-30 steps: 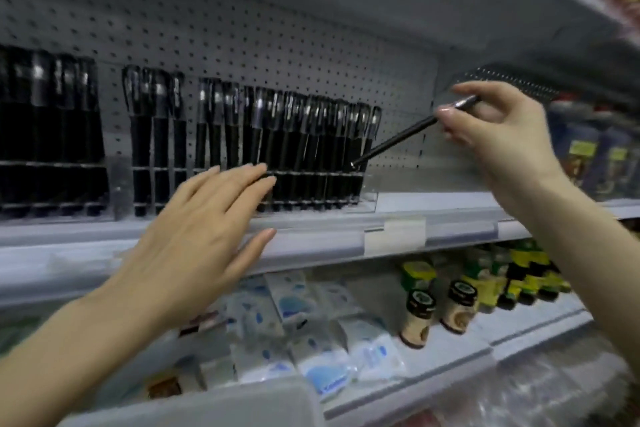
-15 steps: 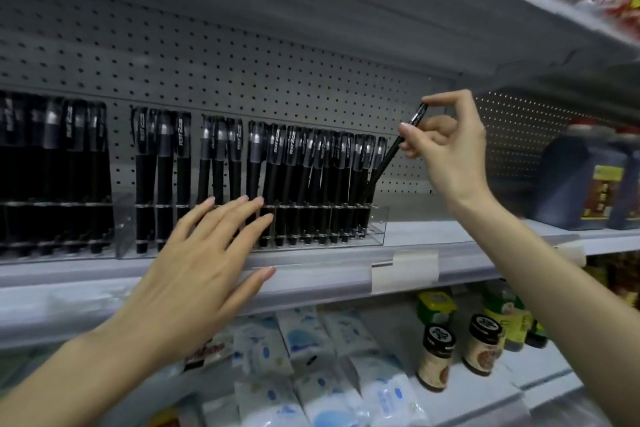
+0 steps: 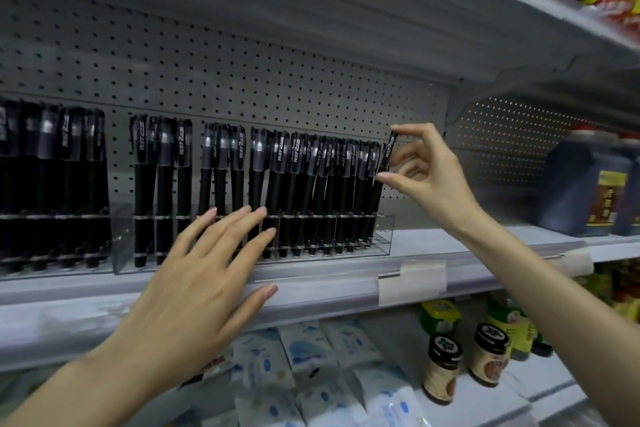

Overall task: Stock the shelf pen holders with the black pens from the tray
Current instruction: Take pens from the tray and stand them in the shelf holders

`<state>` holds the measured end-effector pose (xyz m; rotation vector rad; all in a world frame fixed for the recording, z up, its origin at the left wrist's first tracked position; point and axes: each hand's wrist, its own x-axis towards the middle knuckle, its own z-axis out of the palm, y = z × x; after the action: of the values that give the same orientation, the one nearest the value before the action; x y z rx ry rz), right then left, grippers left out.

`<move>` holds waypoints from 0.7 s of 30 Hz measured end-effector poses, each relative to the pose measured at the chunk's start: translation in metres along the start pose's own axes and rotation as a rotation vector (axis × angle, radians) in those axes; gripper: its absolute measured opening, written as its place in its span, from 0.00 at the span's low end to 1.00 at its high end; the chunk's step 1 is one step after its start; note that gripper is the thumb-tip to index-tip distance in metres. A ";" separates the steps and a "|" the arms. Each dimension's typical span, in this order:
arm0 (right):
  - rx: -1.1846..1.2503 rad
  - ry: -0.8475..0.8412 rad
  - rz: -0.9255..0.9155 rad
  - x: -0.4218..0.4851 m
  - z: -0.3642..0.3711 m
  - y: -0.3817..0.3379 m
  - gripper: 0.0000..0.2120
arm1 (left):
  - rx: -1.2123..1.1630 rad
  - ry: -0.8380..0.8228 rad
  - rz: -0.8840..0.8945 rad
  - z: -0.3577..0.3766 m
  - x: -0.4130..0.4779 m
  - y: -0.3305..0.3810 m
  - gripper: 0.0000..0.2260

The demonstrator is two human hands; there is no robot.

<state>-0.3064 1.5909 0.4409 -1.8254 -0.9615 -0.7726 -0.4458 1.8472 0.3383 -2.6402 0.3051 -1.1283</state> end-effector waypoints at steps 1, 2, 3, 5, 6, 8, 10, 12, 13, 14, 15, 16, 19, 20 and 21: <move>-0.014 -0.001 -0.004 -0.001 0.001 0.002 0.28 | 0.002 0.004 0.003 0.000 0.000 0.000 0.28; -0.023 0.001 -0.004 -0.001 0.001 0.003 0.29 | 0.003 0.006 0.005 0.001 0.000 -0.001 0.27; -0.028 0.002 -0.003 0.000 0.002 0.003 0.29 | 0.001 0.007 0.006 0.001 0.000 -0.001 0.27; -0.031 0.000 -0.007 0.002 0.002 0.003 0.27 | -0.002 0.010 0.007 0.001 0.000 -0.002 0.27; -0.031 -0.004 -0.014 0.004 0.002 0.003 0.26 | -0.002 0.010 0.010 0.002 0.000 -0.002 0.27; -0.027 -0.008 -0.032 0.007 0.002 0.001 0.24 | 0.001 0.010 0.018 0.002 0.000 -0.003 0.27; -0.016 -0.009 -0.044 0.009 0.003 0.000 0.22 | 0.003 0.010 0.022 0.002 0.000 -0.005 0.27; -0.004 -0.017 -0.048 0.011 0.003 0.000 0.21 | 0.005 0.010 0.022 0.001 0.000 -0.005 0.28; 0.000 -0.020 -0.050 0.011 0.003 0.001 0.21 | 0.004 0.009 0.023 0.001 -0.001 -0.005 0.28; 0.002 -0.019 -0.054 0.011 0.003 0.002 0.21 | 0.003 0.009 0.024 0.000 -0.001 -0.005 0.28; 0.002 -0.013 -0.060 0.011 0.003 0.003 0.21 | 0.000 0.010 0.024 0.000 -0.001 -0.005 0.28; 0.002 -0.003 -0.064 0.011 0.003 0.005 0.21 | -0.003 0.010 0.023 0.000 -0.001 -0.005 0.28; 0.001 0.025 -0.070 0.009 0.005 0.009 0.20 | -0.014 0.010 0.017 0.000 -0.001 -0.005 0.28; -0.001 0.025 -0.070 0.009 0.004 0.009 0.20 | -0.015 0.009 0.017 0.000 -0.001 -0.005 0.28; -0.005 0.022 -0.070 0.009 0.004 0.009 0.20 | -0.015 0.005 0.016 -0.001 -0.001 -0.004 0.28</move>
<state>-0.2935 1.5949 0.4423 -1.7917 -1.0154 -0.8366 -0.4462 1.8515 0.3398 -2.6439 0.3360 -1.1321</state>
